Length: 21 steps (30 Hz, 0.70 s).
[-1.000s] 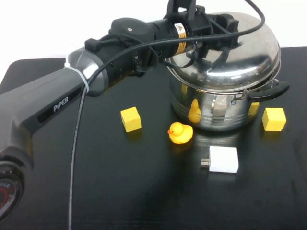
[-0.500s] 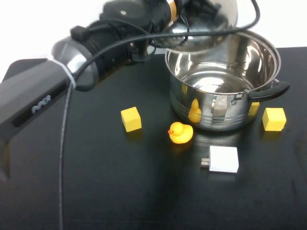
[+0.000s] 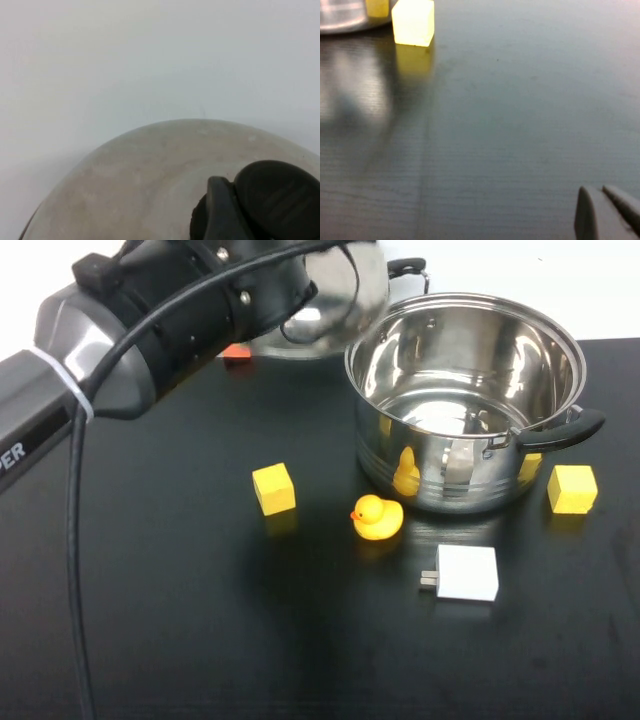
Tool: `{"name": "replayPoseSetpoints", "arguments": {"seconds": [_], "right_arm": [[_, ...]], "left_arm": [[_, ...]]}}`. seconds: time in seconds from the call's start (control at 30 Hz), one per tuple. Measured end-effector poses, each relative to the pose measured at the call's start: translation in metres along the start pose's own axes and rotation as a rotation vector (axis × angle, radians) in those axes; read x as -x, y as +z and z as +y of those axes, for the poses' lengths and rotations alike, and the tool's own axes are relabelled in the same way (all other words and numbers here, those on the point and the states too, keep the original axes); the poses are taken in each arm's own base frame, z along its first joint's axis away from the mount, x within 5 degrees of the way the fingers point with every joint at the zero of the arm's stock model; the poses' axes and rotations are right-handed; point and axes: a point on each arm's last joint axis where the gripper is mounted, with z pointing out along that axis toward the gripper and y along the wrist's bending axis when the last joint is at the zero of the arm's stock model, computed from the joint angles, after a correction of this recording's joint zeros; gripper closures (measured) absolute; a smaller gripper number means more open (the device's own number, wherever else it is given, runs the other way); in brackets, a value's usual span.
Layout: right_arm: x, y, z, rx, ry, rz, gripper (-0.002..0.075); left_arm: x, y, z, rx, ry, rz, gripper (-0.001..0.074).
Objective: Cover the pot
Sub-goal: Place the pot lid on the pot
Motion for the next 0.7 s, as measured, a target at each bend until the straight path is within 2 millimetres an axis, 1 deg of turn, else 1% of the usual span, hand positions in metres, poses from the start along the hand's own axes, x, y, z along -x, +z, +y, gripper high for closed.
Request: {"name": "replayPoseSetpoints", "arguments": {"seconds": [0.07, 0.13, 0.3, 0.37, 0.5, 0.7], "right_arm": [[0.000, 0.000, 0.000, 0.000, 0.000, 0.000, 0.0728], [0.000, 0.000, 0.000, 0.000, 0.000, 0.000, 0.0728], [0.000, 0.000, 0.000, 0.000, 0.000, 0.000, 0.0728], [0.000, 0.000, 0.000, 0.000, 0.000, 0.000, 0.0728], [0.000, 0.000, 0.000, 0.000, 0.000, 0.000, 0.0728], [0.000, 0.000, 0.000, 0.000, 0.000, 0.000, 0.0728]], "left_arm": [[-0.007, 0.000, -0.004, -0.048, -0.028, 0.074, 0.0401], [-0.012, -0.002, -0.013, -0.139, -0.064, 0.134, 0.0401], [-0.015, -0.005, -0.035, -0.334, -0.095, 0.167, 0.0401], [-0.015, -0.003, -0.041, -0.367, -0.101, 0.168, 0.0401], [-0.017, 0.009, -0.052, -0.408, -0.142, 0.166, 0.0401], [-0.029, 0.028, -0.067, -0.443, -0.172, 0.146, 0.0401]]}}
